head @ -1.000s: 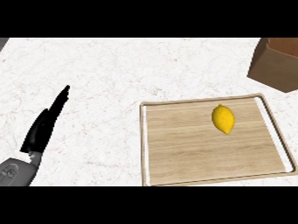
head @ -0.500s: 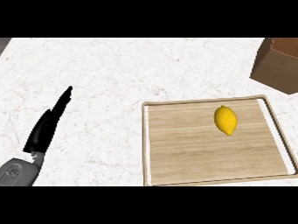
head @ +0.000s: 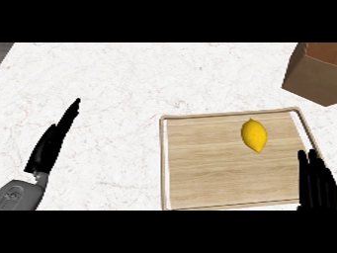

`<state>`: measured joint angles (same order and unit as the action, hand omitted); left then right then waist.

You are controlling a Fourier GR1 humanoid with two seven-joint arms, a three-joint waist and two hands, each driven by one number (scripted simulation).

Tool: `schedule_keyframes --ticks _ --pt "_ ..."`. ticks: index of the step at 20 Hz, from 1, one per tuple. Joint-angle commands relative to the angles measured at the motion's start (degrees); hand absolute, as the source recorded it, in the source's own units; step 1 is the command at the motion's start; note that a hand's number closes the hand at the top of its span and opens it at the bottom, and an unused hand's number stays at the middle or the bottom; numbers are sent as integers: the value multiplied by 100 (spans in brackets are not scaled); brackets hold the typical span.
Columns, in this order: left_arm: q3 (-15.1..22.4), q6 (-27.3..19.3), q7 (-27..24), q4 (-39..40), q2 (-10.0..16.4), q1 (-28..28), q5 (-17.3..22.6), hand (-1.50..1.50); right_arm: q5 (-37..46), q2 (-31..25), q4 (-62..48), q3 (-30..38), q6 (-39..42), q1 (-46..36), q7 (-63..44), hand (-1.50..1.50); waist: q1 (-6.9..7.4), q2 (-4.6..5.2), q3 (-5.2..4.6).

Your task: Pick the lemon from the tray and place it in the cardboard box

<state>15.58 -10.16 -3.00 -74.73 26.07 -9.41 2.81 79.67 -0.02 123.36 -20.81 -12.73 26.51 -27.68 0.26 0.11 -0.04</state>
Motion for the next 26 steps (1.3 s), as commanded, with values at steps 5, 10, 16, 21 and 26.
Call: schedule_keyframes --ticks 5,10,16,21,26 --pt "-279 195 102 17 -222 63 -315 0 97 -50 -871 467 -425 -974 74 -150 -28 -12 5" --pt "-750 551 -201 517 -318 -294 -380 0 7 -276 -827 597 -137 -920 88 -150 -53 -11 3" --pt "-779 528 19 58 -449 71 -722 0 414 -1 -1646 92 69 -1841 -808 -150 -21 -11 4" --pt "-619 345 558 -499 -861 -5 -1080 0 132 -1 -2107 681 -88 -2307 -628 -150 -21 -11 5" --pt "-841 504 -47 -169 -978 311 -1230 0 -158 -164 -2261 1083 53 -2370 -377 -150 -27 -10 4"
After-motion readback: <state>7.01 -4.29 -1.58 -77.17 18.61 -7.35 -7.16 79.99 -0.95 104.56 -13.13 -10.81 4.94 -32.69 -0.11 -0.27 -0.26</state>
